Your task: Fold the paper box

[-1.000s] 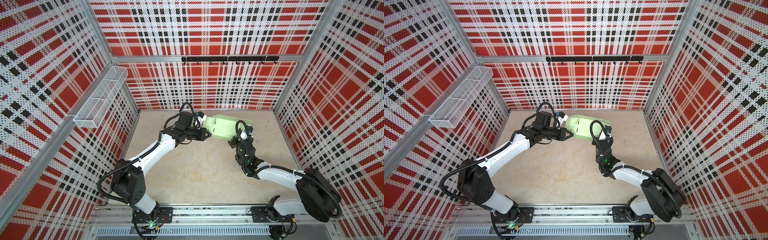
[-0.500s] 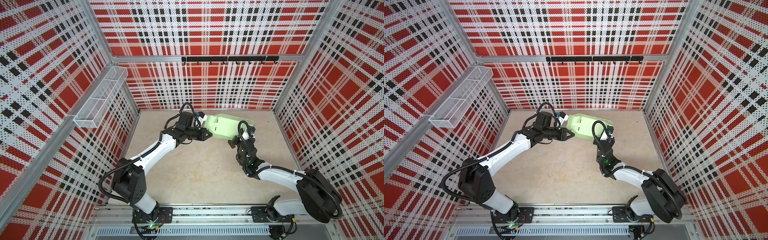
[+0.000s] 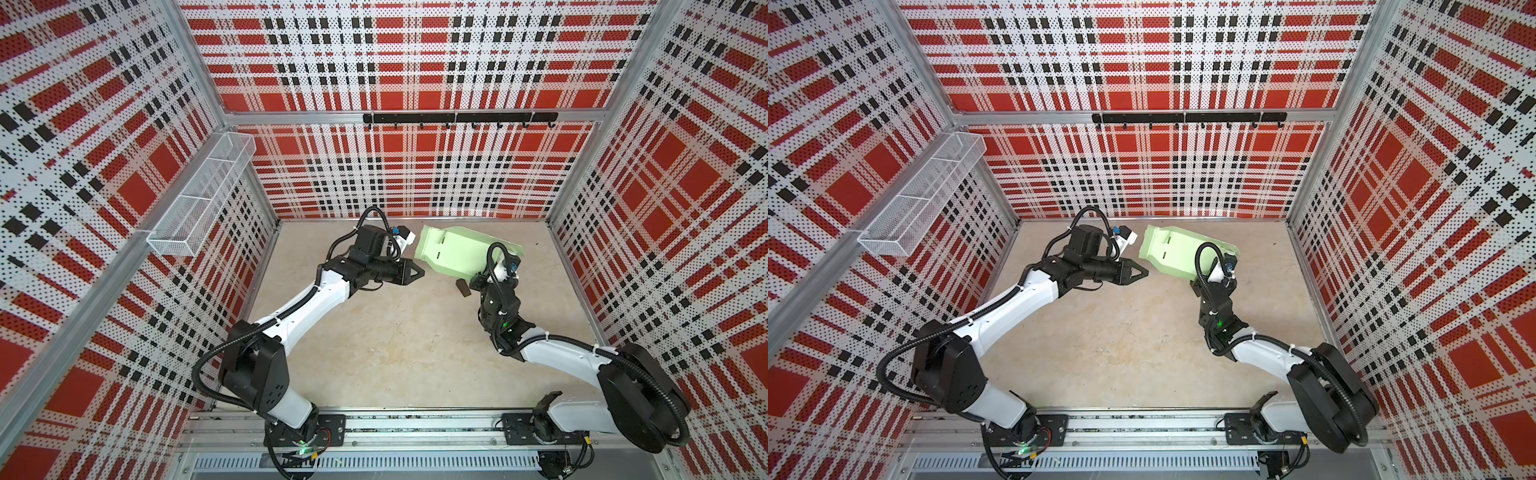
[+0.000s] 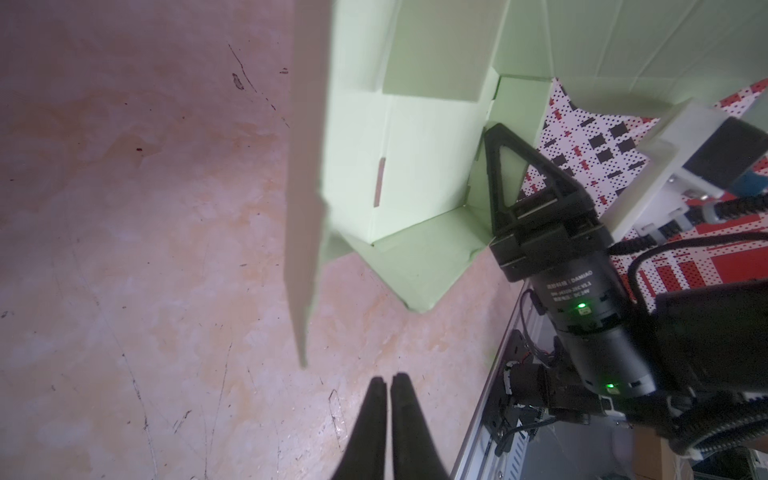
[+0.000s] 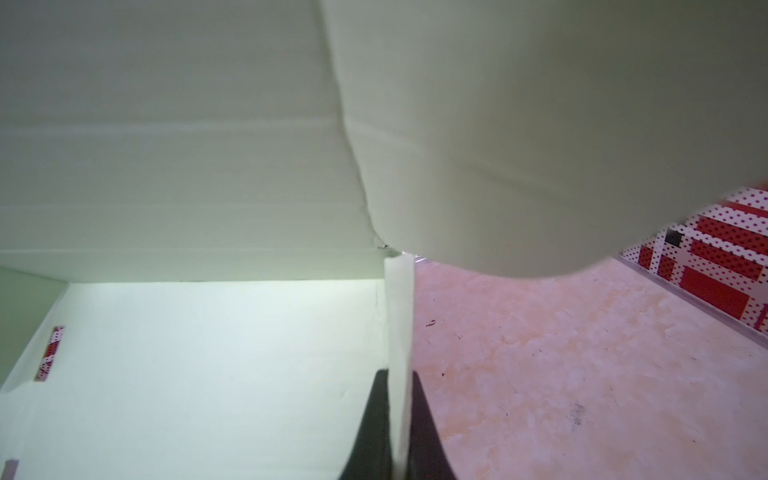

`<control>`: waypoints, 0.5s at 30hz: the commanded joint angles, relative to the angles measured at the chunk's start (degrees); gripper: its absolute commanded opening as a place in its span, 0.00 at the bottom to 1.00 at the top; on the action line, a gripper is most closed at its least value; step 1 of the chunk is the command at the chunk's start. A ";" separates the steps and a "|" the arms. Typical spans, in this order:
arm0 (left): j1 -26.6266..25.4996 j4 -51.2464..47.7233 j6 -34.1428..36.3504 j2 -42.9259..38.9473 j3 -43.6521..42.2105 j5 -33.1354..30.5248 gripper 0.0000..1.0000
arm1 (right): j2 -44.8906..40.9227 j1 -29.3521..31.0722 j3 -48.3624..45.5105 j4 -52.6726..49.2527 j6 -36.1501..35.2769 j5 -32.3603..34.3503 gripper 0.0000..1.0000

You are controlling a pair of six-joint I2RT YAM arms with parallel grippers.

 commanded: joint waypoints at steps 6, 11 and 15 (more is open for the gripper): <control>-0.10 0.56 -2.04 0.37 2.82 -1.18 0.10 | 0.07 0.99 0.34 1.64 3.19 -1.35 0.00; -0.33 -1.24 -0.77 1.08 4.24 -4.65 0.10 | 1.97 2.35 1.22 2.82 2.94 -1.54 0.00; -0.41 -1.44 -1.21 1.08 4.85 -4.48 0.10 | 4.23 3.89 2.50 3.62 1.80 -1.25 0.00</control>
